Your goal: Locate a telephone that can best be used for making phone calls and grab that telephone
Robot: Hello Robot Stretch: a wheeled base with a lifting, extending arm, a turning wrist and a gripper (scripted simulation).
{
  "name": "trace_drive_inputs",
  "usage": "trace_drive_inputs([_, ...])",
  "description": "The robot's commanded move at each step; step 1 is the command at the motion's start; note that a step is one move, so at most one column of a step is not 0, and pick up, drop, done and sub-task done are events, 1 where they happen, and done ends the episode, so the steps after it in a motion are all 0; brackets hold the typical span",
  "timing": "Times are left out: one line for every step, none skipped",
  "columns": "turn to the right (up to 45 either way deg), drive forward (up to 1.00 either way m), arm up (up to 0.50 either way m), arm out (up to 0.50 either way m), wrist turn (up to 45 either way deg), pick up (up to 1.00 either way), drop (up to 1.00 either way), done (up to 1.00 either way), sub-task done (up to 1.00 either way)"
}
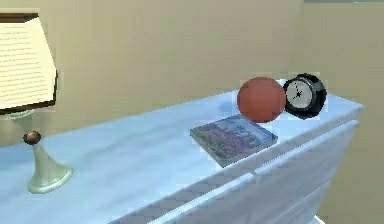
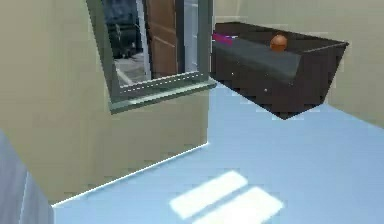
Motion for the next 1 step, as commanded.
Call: trace_drive_inputs([45.0, 0.0, 0.0, 0.0, 0.0, 0.0, 0.0, 0.0, 0.0])
